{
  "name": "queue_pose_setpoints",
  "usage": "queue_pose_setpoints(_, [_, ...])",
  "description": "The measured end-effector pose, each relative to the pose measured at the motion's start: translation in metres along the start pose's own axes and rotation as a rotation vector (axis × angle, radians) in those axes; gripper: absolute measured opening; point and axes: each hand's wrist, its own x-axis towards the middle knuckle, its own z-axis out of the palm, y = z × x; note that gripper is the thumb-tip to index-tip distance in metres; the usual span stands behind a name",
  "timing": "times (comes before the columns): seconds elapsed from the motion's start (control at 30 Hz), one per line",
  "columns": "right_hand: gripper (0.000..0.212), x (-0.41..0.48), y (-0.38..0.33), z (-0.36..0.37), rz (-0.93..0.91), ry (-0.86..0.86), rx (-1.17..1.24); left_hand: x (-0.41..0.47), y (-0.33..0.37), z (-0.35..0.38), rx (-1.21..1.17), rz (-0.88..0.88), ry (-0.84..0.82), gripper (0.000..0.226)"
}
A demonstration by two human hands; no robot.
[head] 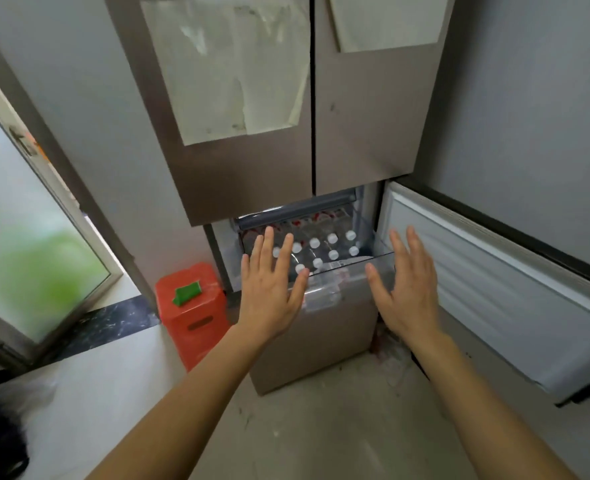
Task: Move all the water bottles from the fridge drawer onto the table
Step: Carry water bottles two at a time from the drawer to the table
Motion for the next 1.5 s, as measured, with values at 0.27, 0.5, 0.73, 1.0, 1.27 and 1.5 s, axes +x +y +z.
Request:
queue_pose_setpoints(0.27, [0.074, 0.092, 0.091, 0.071, -0.052, -0.353, -0.089, 0.06, -0.003, 0.09, 0.122, -0.237, -0.32, 0.071])
queue_pose_setpoints(0.5, [0.074, 0.145, 0.114, 0.113, -0.147, -0.486, -0.082, 0.103, -0.023, 0.119, 0.076, -0.337, -0.412, 0.065])
queue_pose_setpoints(0.73, [0.065, 0.18, 0.13, 0.17, -0.169, -0.685, -0.127, 0.154, -0.064, 0.17, 0.0, -0.331, -0.843, 0.052])
queue_pose_setpoints(1.0, [0.071, 0.206, 0.144, 0.238, -0.117, -1.059, -0.183, 0.167, -0.098, 0.227, -0.034, -0.346, -1.199, 0.071])
queue_pose_setpoints(1.27, [0.08, 0.2, 0.153, 0.28, -0.243, -1.129, -0.293, 0.161, -0.116, 0.238, -0.047, -0.305, -1.342, 0.062])
queue_pose_setpoints(1.5, [0.065, 0.2, 0.152, 0.279, -0.3, -1.091, -0.417, 0.159, -0.115, 0.228, -0.106, -0.276, -1.298, 0.055])
